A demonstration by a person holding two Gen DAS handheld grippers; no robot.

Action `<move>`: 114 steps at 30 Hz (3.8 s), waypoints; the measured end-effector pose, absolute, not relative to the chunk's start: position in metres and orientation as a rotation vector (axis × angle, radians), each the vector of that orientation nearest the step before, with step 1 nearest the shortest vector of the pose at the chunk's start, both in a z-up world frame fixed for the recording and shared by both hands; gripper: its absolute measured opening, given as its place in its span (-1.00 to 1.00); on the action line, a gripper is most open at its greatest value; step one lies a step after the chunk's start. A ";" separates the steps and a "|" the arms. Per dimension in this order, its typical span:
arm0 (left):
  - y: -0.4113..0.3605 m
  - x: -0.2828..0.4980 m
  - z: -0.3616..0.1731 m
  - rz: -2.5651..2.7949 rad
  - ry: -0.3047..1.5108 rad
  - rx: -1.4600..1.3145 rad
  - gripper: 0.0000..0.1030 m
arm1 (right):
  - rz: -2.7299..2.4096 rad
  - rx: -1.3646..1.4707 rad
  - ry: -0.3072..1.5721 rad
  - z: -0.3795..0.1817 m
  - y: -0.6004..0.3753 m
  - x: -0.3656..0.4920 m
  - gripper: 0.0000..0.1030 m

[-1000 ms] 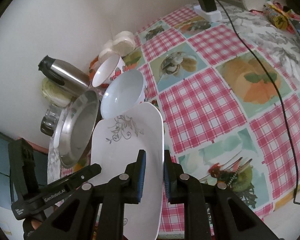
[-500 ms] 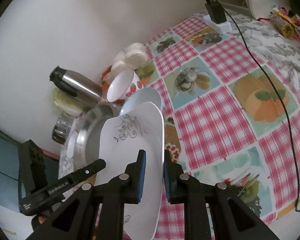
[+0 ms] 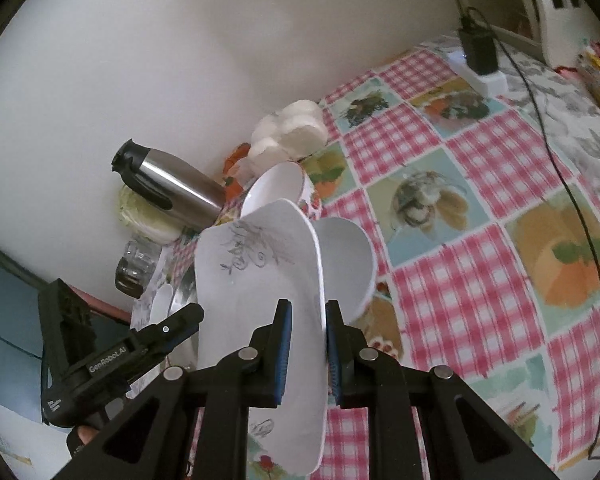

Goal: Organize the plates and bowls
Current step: 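Lower the square plate into the steel pan with both tools, then press the square plate flat into the pan with both tools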

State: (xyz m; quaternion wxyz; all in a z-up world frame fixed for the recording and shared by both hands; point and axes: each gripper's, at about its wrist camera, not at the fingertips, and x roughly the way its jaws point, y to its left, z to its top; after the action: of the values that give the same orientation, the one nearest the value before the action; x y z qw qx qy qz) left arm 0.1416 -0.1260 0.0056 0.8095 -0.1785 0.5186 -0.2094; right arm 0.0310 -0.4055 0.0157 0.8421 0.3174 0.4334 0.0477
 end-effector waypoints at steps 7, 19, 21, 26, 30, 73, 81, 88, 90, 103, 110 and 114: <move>-0.110 0.151 0.022 -0.532 1.045 -0.489 -0.56 | 0.186 0.665 0.896 0.020 -0.377 0.057 -0.68; -0.053 0.161 0.017 -0.330 1.022 -0.531 -0.43 | 0.141 0.612 1.017 -0.024 -0.350 0.094 -0.66; -0.052 0.160 0.014 -0.310 1.034 -0.508 -0.32 | 0.135 0.606 1.021 -0.026 -0.350 0.095 -0.65; -0.051 0.163 -0.003 -0.252 1.095 -0.459 -0.21 | 0.150 0.601 1.042 -0.031 -0.345 0.096 -0.65; -0.046 0.162 -0.007 -0.196 1.105 -0.405 -0.07 | 0.164 0.581 1.043 -0.030 -0.339 0.097 -0.63; 0.045 0.152 -0.064 0.049 1.135 -0.768 -0.69 | 0.142 0.488 1.070 -0.042 -0.321 0.105 -0.75; 0.039 0.152 -0.070 0.026 1.156 -0.777 -0.77 | 0.154 0.433 1.057 -0.038 -0.304 0.109 -0.82; 0.039 0.154 -0.077 0.012 1.192 -0.786 -0.75 | 0.154 0.412 1.056 -0.040 -0.281 0.122 -0.82; 0.038 0.153 -0.082 0.008 1.214 -0.798 -0.76 | 0.175 0.391 1.057 -0.039 -0.268 0.128 -0.82; 0.045 0.156 -0.077 0.021 1.226 -0.763 -0.78 | 0.131 0.374 1.072 -0.051 -0.249 0.151 -0.71; 0.052 0.150 -0.065 0.017 1.205 -0.752 -0.67 | 0.123 0.366 1.016 -0.026 -0.259 0.145 -0.70; 0.056 0.145 -0.059 0.036 1.192 -0.736 -0.67 | 0.108 0.368 1.025 -0.024 -0.266 0.142 -0.70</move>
State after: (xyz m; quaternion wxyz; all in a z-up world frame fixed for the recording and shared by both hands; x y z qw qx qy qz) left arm 0.1450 0.0562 -0.0589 0.7644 -0.3385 0.5485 0.0165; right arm 0.1420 -0.2658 -0.0240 0.8540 0.1748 0.4872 0.0515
